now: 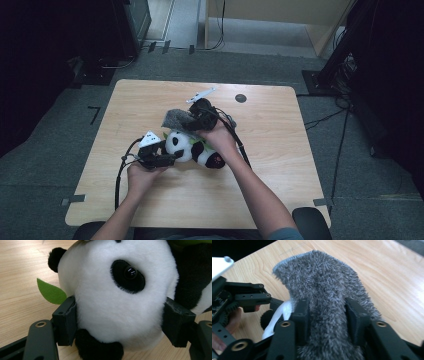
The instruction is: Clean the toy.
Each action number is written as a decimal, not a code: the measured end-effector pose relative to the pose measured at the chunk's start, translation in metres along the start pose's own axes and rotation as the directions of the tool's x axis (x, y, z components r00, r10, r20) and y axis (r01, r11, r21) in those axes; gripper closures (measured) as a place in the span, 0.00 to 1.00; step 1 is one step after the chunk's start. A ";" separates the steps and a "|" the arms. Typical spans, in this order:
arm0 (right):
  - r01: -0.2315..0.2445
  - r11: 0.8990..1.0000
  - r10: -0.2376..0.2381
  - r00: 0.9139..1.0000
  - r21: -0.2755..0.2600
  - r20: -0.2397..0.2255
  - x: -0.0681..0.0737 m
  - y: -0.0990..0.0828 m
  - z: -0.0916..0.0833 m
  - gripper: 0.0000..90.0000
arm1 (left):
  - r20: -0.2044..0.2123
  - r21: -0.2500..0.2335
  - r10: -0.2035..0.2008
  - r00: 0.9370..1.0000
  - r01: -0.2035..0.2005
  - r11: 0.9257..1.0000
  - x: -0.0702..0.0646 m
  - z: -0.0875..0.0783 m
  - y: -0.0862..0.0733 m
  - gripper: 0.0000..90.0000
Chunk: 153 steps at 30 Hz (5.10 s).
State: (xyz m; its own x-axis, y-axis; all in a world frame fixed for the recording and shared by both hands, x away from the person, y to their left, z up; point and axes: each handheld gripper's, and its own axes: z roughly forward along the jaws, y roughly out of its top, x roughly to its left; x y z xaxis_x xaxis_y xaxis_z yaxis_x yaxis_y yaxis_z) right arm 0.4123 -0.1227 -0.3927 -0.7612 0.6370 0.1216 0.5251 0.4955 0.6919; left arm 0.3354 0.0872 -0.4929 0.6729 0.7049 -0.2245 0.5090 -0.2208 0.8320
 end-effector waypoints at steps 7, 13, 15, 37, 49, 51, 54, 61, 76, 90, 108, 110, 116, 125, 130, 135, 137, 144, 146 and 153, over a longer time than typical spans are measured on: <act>-0.069 0.997 0.070 0.995 0.017 -0.066 -0.006 0.002 0.009 0.86 | -0.009 -0.004 -0.008 1.000 0.008 1.000 -0.001 0.000 -0.001 0.29; -0.006 1.000 0.007 0.997 0.019 -0.076 0.008 0.009 0.011 0.84 | -0.013 0.001 -0.008 1.000 0.008 1.000 -0.001 0.000 -0.001 0.31; -0.008 1.000 0.010 0.998 0.030 -0.065 0.006 0.006 0.017 0.77 | -0.015 0.002 -0.018 1.000 0.018 1.000 -0.001 0.000 -0.001 0.31; -0.049 0.996 0.033 0.982 0.078 0.187 -0.047 -0.011 -0.005 0.86 | -0.011 0.007 -0.022 1.000 0.022 1.000 -0.001 0.000 0.000 0.33; -0.030 1.000 0.031 0.993 -0.007 0.111 -0.022 0.007 -0.020 0.86 | -0.007 0.003 -0.016 1.000 0.017 1.000 -0.001 0.000 -0.002 0.28; -0.004 1.000 0.007 0.996 -0.025 0.094 -0.013 0.012 -0.022 0.86 | -0.006 0.001 -0.019 1.000 0.019 1.000 -0.001 0.000 -0.002 0.27; 0.009 0.999 -0.007 0.998 -0.038 0.065 -0.003 0.016 -0.022 0.86 | -0.008 -0.002 -0.017 1.000 0.017 1.000 -0.001 0.000 -0.002 0.26; 0.049 0.999 -0.049 0.998 0.010 0.029 0.018 0.009 0.001 0.86 | -0.007 -0.022 -0.030 1.000 0.030 0.999 -0.002 -0.001 -0.001 0.26; 0.041 0.999 -0.041 0.998 -0.008 0.051 0.007 -0.011 0.007 0.85 | -0.014 -0.011 -0.023 1.000 0.023 1.000 -0.001 0.000 -0.002 0.30; -0.018 1.000 0.014 0.986 0.021 0.164 -0.038 -0.023 -0.017 0.86 | -0.007 -0.017 -0.043 0.999 0.043 0.999 -0.001 0.000 -0.003 0.31; -0.040 0.994 0.055 0.986 -0.097 0.158 -0.039 -0.011 -0.046 0.86 | -0.006 -0.009 -0.027 1.000 0.027 1.000 -0.001 -0.001 -0.004 0.27; -0.023 0.992 0.043 0.986 -0.127 0.161 -0.035 -0.008 -0.058 0.85 | -0.007 -0.009 -0.027 1.000 0.026 1.000 -0.001 -0.001 -0.004 0.27; 0.027 0.990 -0.002 0.984 -0.136 0.179 -0.030 -0.027 -0.078 0.85 | -0.002 -0.010 -0.031 1.000 0.031 0.999 0.000 -0.001 -0.005 0.27; -0.013 0.992 0.035 0.984 -0.123 0.177 -0.042 -0.063 -0.093 0.84 | -0.009 -0.008 -0.047 0.999 0.047 0.999 -0.001 0.000 -0.005 0.26; 0.046 0.988 -0.015 0.979 -0.151 0.201 -0.043 -0.087 -0.082 0.83 | -0.024 -0.014 -0.036 0.999 0.036 0.999 -0.004 0.000 -0.004 0.30; -0.039 0.987 0.070 0.979 -0.159 0.194 -0.055 -0.093 -0.085 0.83 | -0.027 -0.009 -0.026 0.999 0.026 1.000 -0.005 -0.001 -0.004 0.33; -0.067 0.985 0.096 0.978 -0.161 0.185 -0.058 -0.096 -0.086 0.84 | -0.026 -0.011 -0.028 0.999 0.028 1.000 -0.004 -0.001 -0.005 0.34; -0.087 0.989 0.112 0.968 -0.117 0.224 -0.067 -0.108 -0.089 0.84 | -0.014 -0.009 -0.037 0.999 0.037 0.999 -0.002 -0.001 -0.006 0.33; -0.090 0.987 0.117 0.972 -0.133 0.206 -0.069 -0.113 -0.089 0.84 | -0.018 -0.010 -0.036 0.999 0.035 0.999 -0.003 -0.001 -0.006 0.33; -0.113 0.987 0.137 0.963 -0.111 0.232 -0.078 -0.124 -0.086 0.84 | -0.016 -0.015 -0.035 0.999 0.034 0.999 -0.003 -0.001 -0.006 0.33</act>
State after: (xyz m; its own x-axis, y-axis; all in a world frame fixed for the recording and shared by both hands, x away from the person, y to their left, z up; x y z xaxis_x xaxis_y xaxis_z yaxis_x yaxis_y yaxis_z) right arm 0.3739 -0.2848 -0.4272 -0.5730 0.8182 0.0467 0.5625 0.3512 0.7485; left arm 0.3296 0.0873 -0.4970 0.6460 0.7230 -0.2448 0.5237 -0.1865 0.8312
